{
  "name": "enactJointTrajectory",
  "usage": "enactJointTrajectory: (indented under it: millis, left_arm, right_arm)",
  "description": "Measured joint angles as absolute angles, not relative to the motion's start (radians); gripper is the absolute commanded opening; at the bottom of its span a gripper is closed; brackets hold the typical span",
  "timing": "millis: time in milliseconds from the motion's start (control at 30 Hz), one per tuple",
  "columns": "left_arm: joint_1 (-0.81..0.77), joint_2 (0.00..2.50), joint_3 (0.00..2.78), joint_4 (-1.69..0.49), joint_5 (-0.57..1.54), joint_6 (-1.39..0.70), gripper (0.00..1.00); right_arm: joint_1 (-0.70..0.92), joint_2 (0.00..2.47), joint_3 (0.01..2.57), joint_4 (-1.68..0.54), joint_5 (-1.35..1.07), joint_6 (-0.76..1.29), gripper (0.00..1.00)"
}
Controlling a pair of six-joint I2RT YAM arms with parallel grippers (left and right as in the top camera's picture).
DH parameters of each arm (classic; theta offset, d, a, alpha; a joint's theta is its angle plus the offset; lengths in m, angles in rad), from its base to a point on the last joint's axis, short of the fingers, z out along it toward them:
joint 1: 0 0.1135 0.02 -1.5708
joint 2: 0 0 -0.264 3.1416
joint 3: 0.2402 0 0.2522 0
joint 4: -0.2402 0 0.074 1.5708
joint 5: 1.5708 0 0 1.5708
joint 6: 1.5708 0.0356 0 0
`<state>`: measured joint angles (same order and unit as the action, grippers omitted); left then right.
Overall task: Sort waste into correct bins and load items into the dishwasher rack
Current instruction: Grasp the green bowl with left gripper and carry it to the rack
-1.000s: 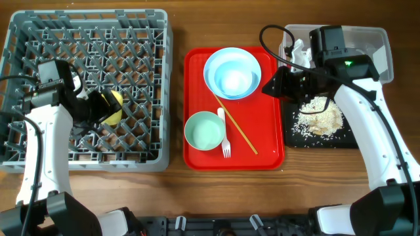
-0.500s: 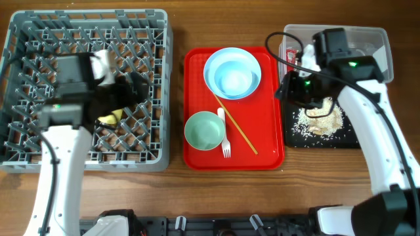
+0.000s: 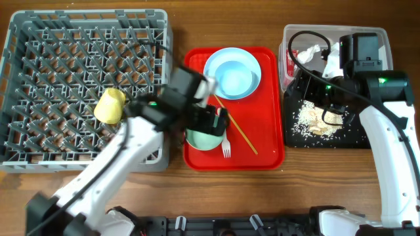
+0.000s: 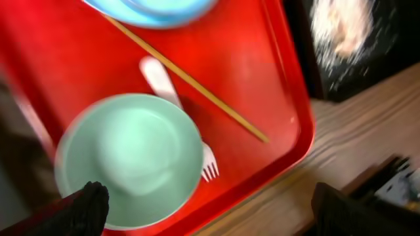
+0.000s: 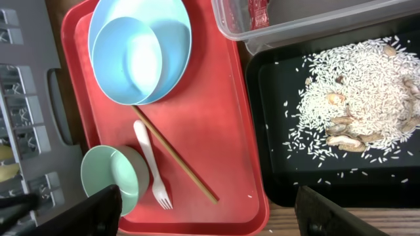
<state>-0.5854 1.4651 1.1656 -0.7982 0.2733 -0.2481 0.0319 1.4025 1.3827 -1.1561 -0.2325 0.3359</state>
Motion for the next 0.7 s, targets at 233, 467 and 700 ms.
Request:
enactJointTrajectory:
  millis: [233, 467, 700]
  left_arm:
    - [-0.704, 1.662, 1.166, -0.779, 0.202, -0.247, 0.75]
    - [-0.715, 1.796, 1.166, -0.768, 0.176, -0.245, 0.44]
    - [-0.715, 1.81, 1.166, -0.737, 0.168, -0.249, 0.05]
  right_arm:
    - [0.032, 1.402, 1.383, -1.156, -0.226, 0.336, 0.85]
    - [0.032, 1.402, 1.383, -1.156, -0.223, 0.336, 0.85]
    - [0.032, 1.402, 1.383, -1.157, -0.223, 0.336, 0.85]
